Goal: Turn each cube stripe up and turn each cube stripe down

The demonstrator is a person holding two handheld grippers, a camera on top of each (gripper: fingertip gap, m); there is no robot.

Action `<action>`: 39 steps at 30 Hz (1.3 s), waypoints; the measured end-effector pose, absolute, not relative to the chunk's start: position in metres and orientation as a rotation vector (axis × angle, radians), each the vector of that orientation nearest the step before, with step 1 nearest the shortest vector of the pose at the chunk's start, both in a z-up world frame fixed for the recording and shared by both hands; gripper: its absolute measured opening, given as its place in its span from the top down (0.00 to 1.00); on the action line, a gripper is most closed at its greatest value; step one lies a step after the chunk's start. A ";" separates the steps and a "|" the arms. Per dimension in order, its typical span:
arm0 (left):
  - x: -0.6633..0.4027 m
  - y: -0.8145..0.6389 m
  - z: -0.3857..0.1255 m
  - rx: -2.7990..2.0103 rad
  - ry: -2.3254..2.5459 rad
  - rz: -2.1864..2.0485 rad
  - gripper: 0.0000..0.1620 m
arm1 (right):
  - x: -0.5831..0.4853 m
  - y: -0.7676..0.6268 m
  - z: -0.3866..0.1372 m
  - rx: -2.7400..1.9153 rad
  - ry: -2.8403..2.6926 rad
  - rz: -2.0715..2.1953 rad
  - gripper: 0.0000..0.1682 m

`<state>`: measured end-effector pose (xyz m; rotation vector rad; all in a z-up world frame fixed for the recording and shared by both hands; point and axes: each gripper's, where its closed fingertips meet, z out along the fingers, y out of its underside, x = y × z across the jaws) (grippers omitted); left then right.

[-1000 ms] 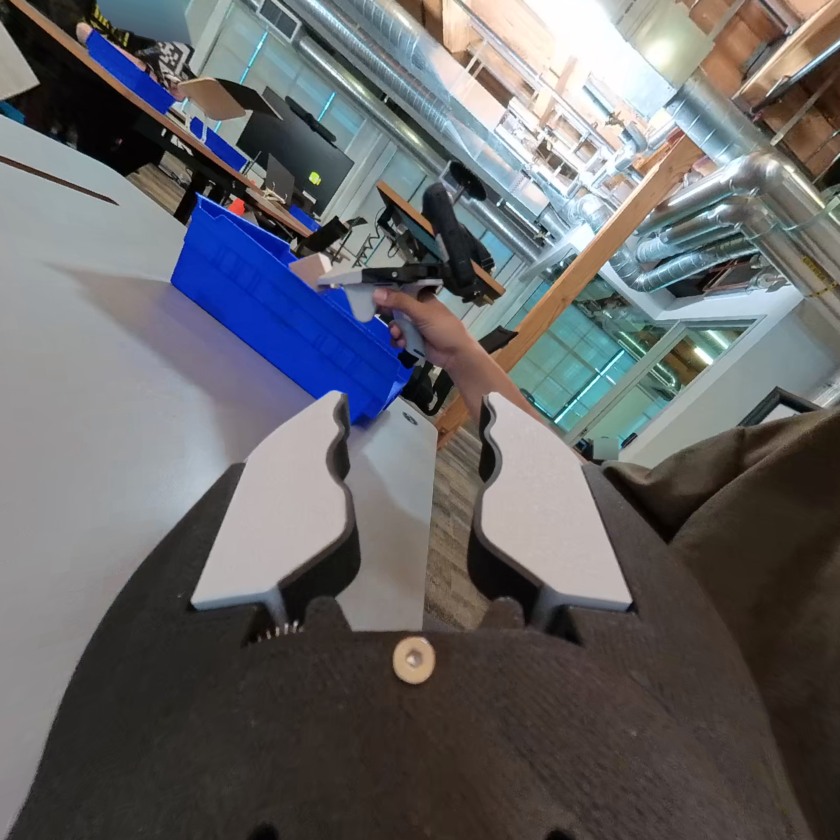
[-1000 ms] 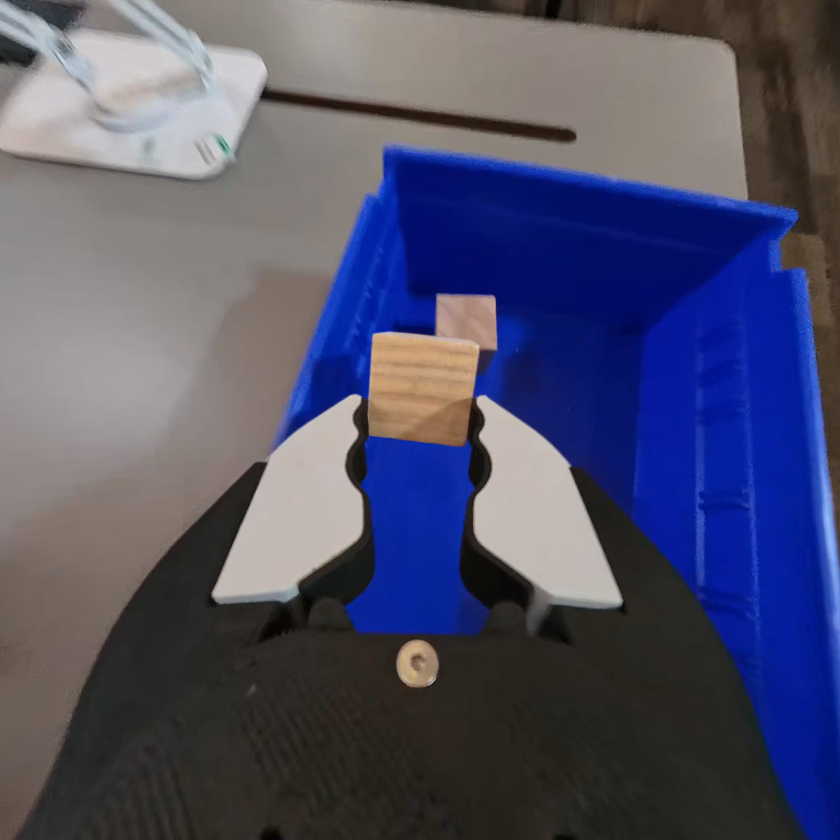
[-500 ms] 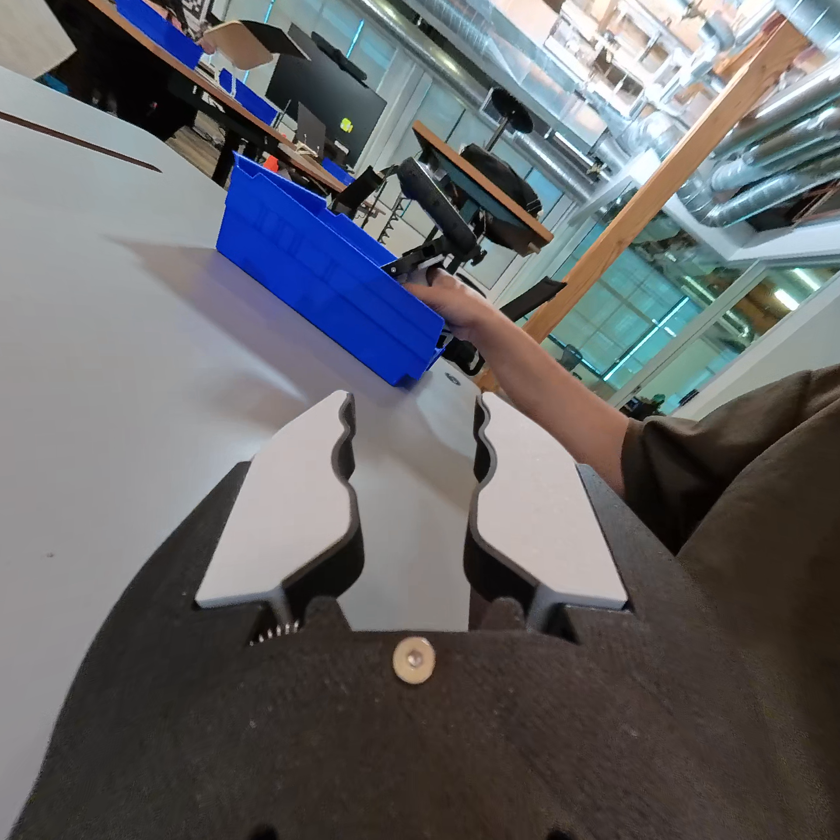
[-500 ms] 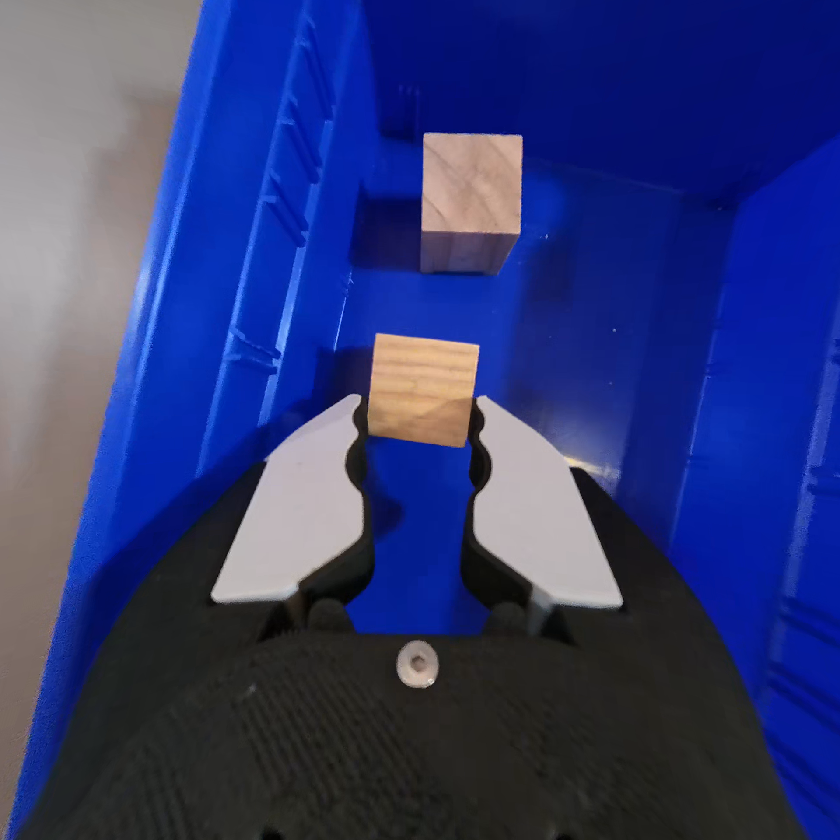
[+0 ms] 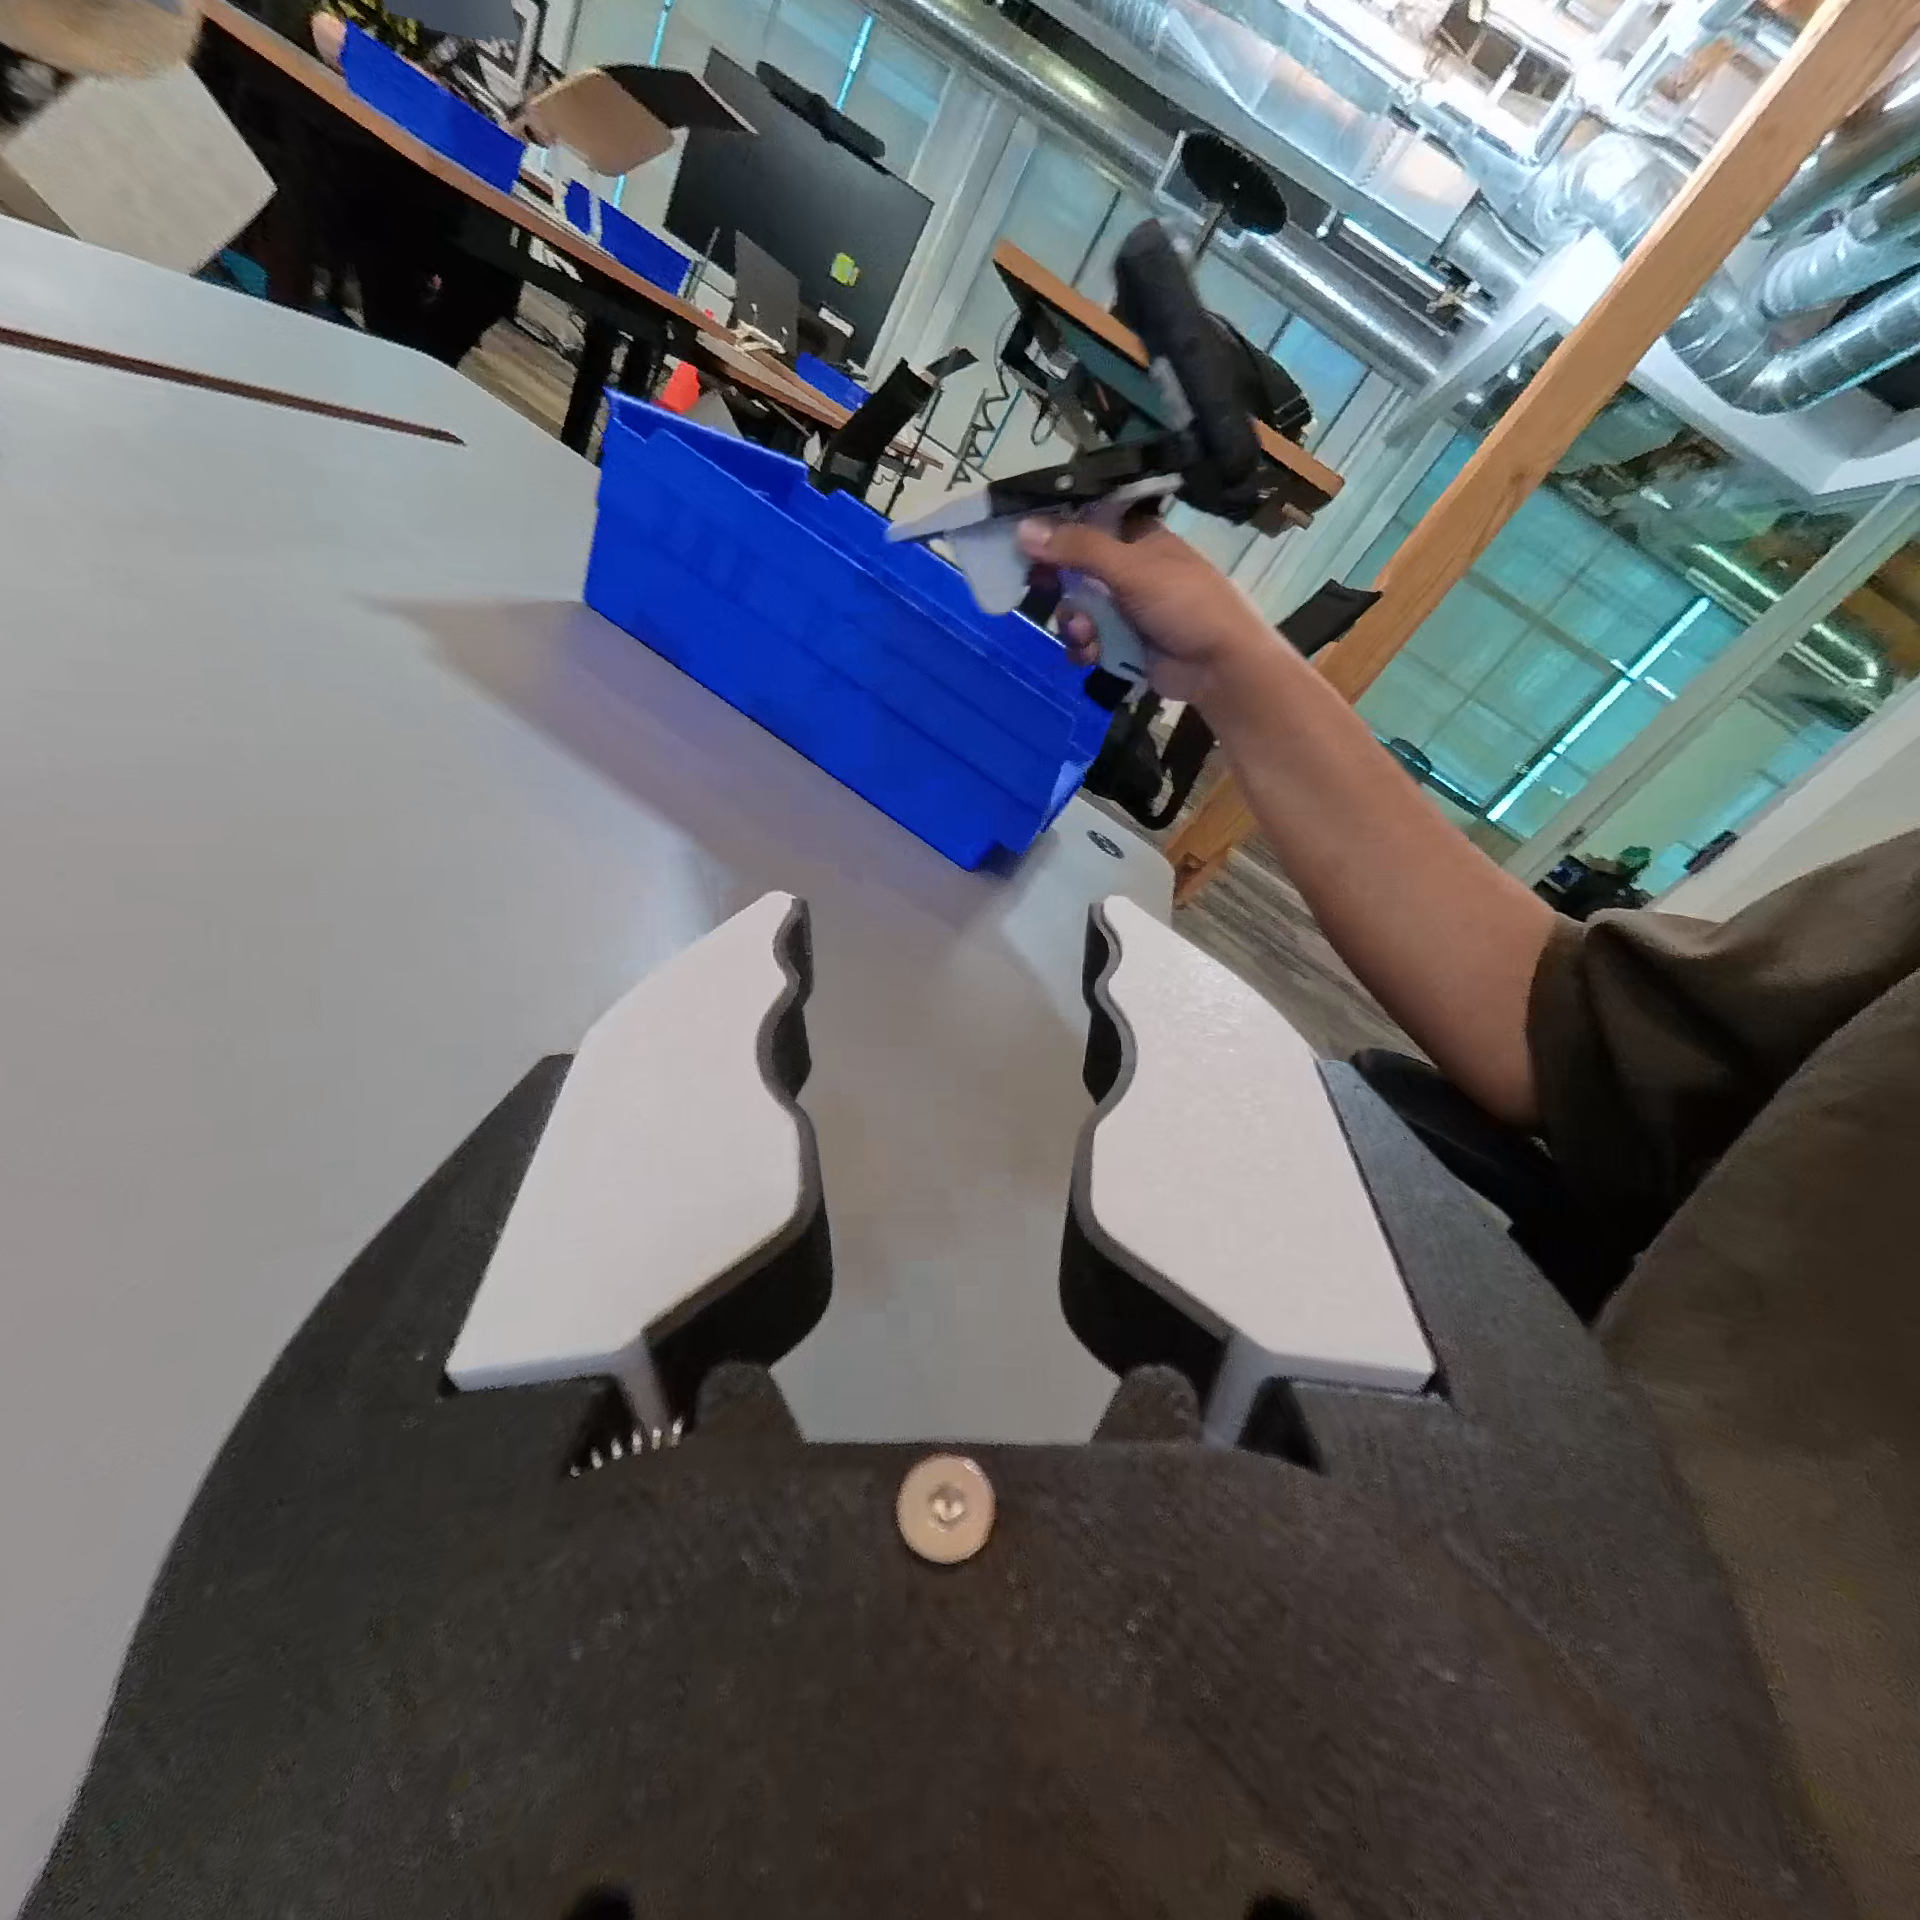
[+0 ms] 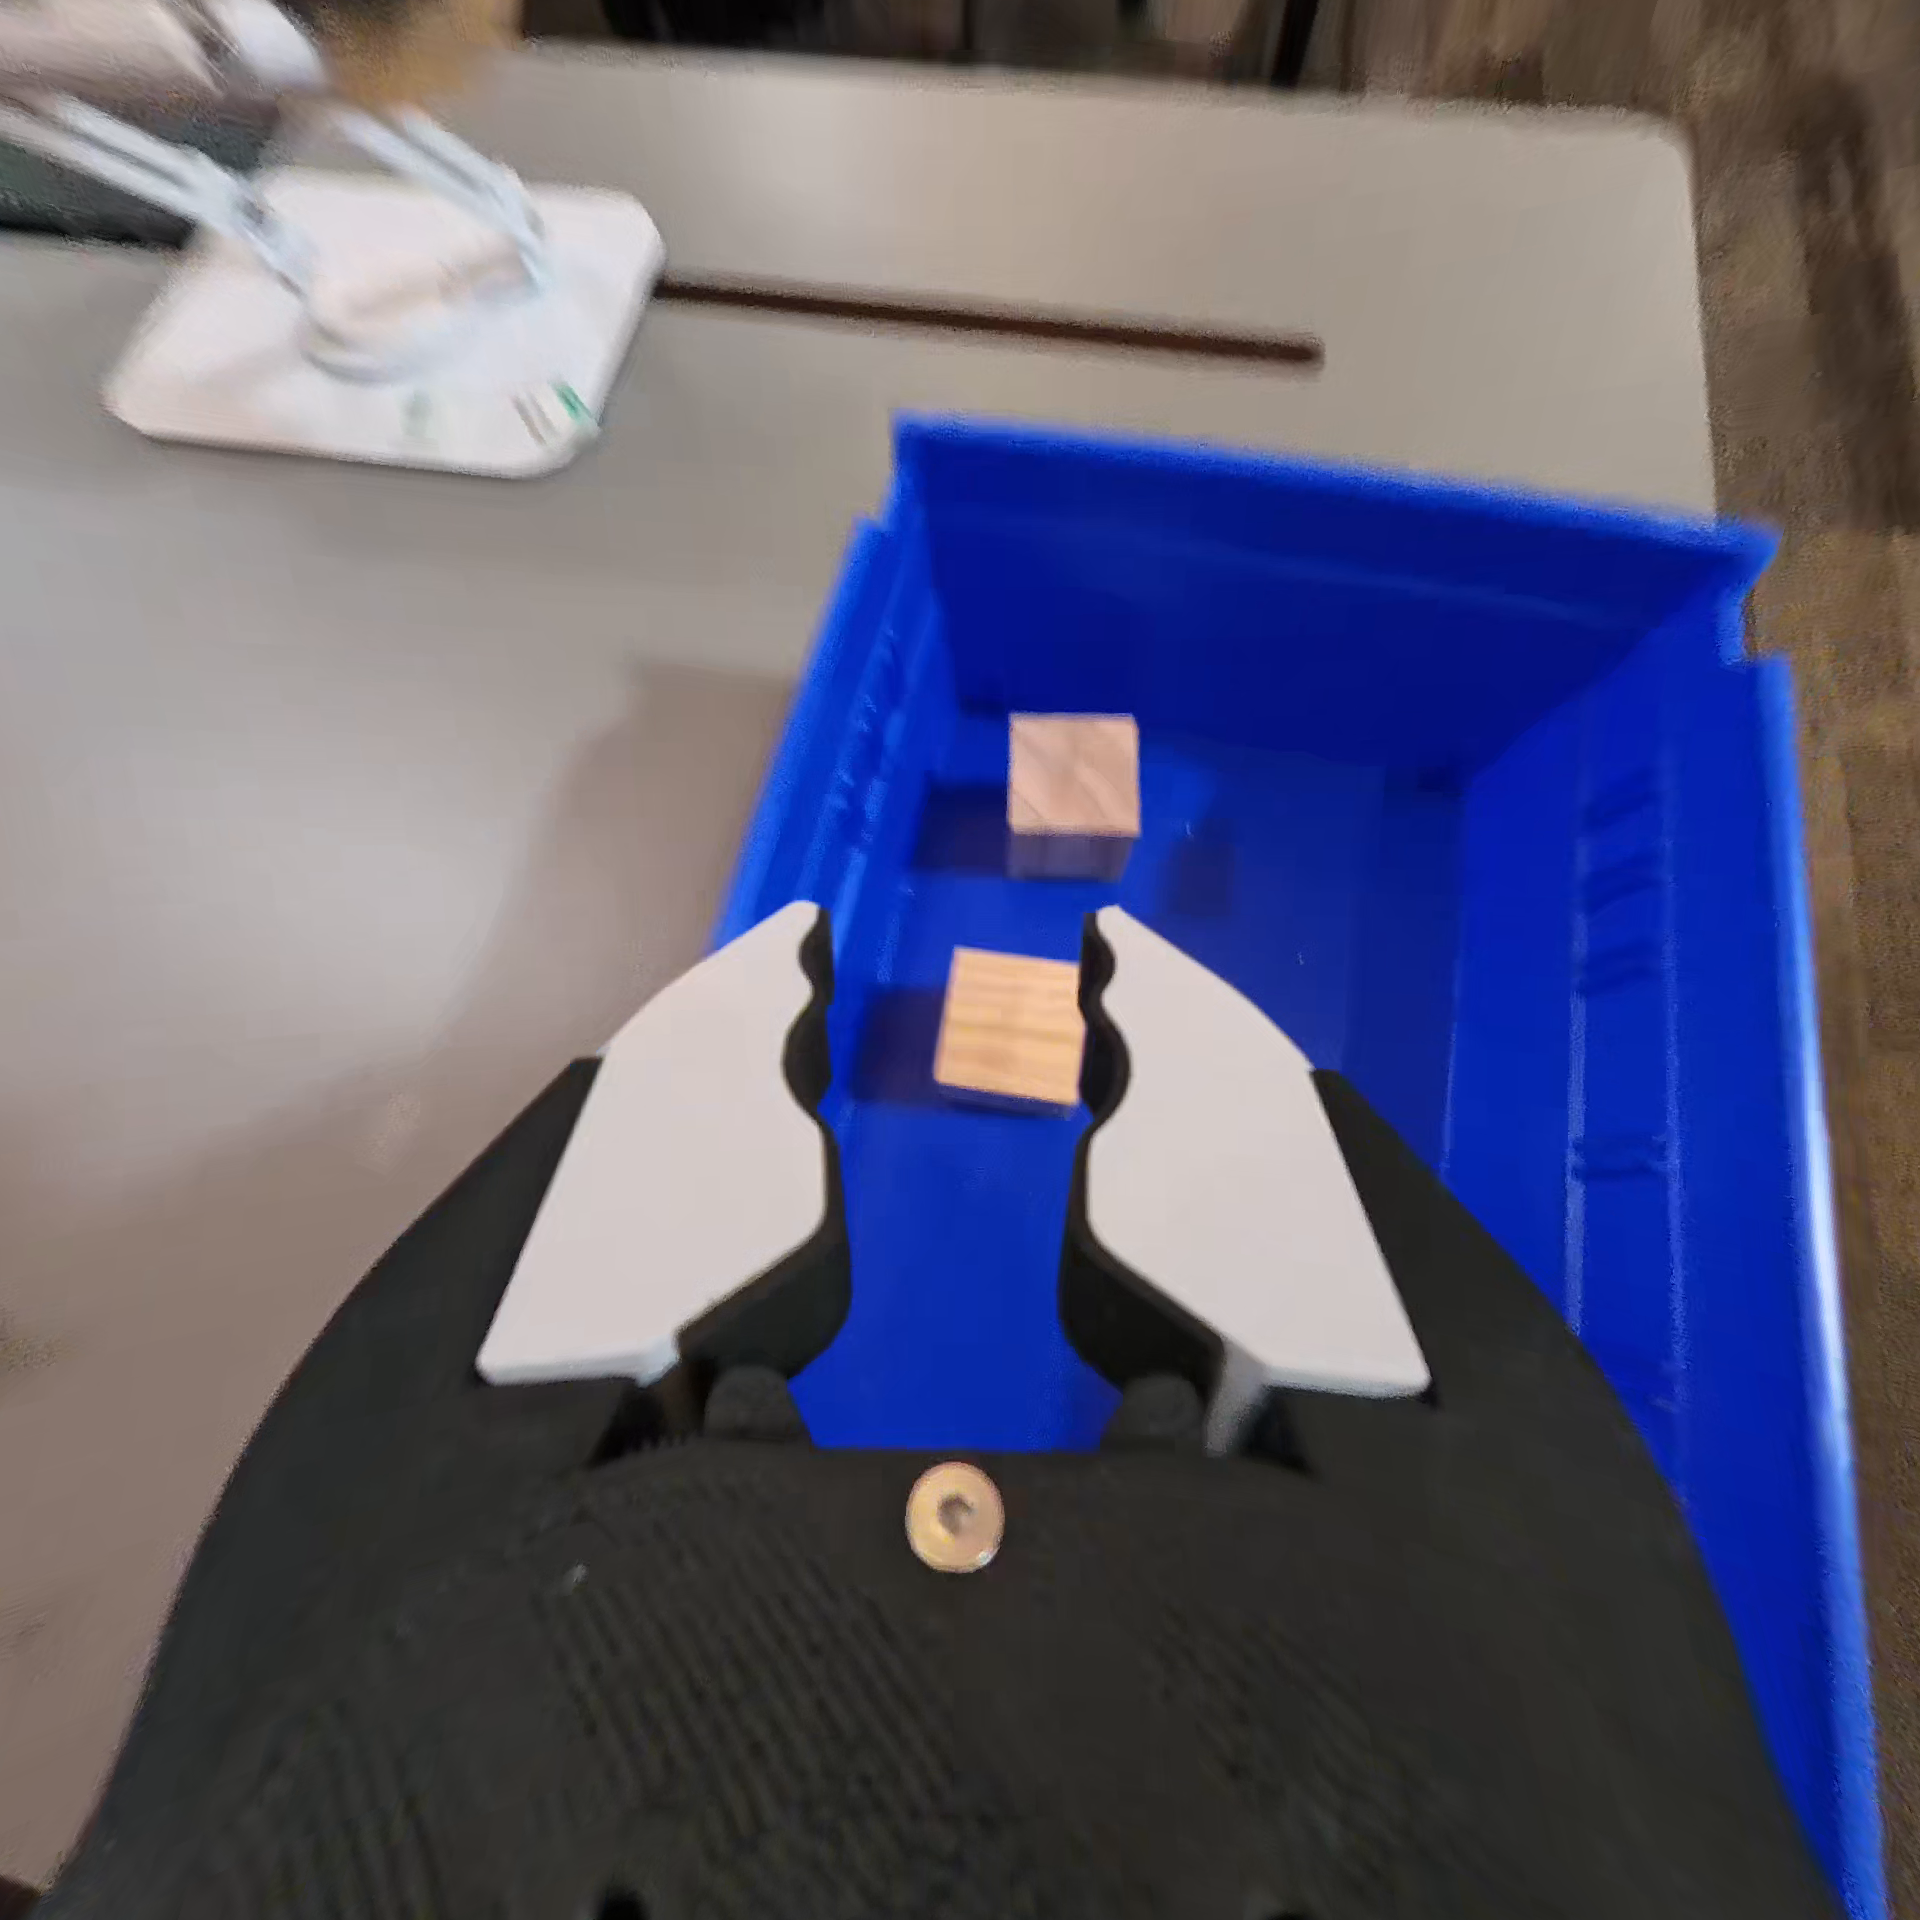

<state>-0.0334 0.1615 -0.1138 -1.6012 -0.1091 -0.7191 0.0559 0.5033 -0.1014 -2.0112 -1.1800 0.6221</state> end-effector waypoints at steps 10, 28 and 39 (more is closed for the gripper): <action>-0.081 0.168 -0.082 -1.520 -0.197 -0.529 0.65 | 0.005 0.340 -0.009 -1.506 -1.294 1.134 0.78; -0.349 -0.014 -0.024 -1.385 -0.872 0.292 0.57 | -0.011 0.213 -0.147 -1.316 -1.588 1.153 0.73; -0.391 -0.130 -0.106 -1.641 -1.241 0.500 0.52 | -0.057 0.197 -0.130 -1.286 -1.553 1.284 0.73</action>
